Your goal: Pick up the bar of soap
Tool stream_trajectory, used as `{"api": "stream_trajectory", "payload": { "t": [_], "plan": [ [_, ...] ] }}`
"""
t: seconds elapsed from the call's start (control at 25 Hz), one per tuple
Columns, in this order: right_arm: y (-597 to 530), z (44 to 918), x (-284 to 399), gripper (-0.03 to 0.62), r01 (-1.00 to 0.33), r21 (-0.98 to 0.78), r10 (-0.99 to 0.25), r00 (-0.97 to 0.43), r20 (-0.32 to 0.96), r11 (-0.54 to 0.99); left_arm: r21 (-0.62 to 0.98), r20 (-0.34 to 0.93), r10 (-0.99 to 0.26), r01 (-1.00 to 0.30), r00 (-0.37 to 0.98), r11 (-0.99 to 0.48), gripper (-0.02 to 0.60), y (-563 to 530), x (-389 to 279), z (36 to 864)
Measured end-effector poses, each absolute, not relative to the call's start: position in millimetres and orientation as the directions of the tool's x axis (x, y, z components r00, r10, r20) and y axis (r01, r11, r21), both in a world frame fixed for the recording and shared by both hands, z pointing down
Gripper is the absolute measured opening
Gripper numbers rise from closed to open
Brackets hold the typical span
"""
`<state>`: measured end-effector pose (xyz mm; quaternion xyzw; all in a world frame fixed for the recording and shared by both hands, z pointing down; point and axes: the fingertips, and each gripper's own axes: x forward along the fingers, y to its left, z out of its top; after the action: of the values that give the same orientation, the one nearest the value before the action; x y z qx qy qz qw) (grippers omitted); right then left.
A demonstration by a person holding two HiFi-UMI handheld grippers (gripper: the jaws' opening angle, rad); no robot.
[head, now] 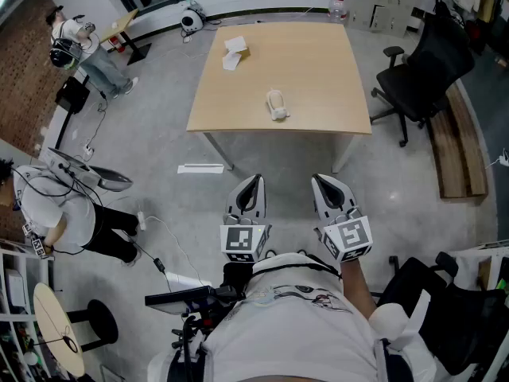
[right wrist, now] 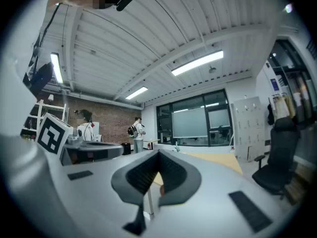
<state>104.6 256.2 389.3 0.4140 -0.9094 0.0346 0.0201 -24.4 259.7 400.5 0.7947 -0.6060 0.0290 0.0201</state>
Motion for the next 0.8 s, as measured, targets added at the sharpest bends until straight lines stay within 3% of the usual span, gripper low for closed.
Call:
{"api": "stream_trajectory", "payload": {
  "t": [0.8],
  "plan": [
    [256.1,397.6,128.9,0.005,-0.748,-0.084,-0.745,-0.664,0.069,0.659,0.002,0.081,-0.96,-0.963,0.268,-0.268,0.002,261.8,7.2,409.3]
  ]
}}
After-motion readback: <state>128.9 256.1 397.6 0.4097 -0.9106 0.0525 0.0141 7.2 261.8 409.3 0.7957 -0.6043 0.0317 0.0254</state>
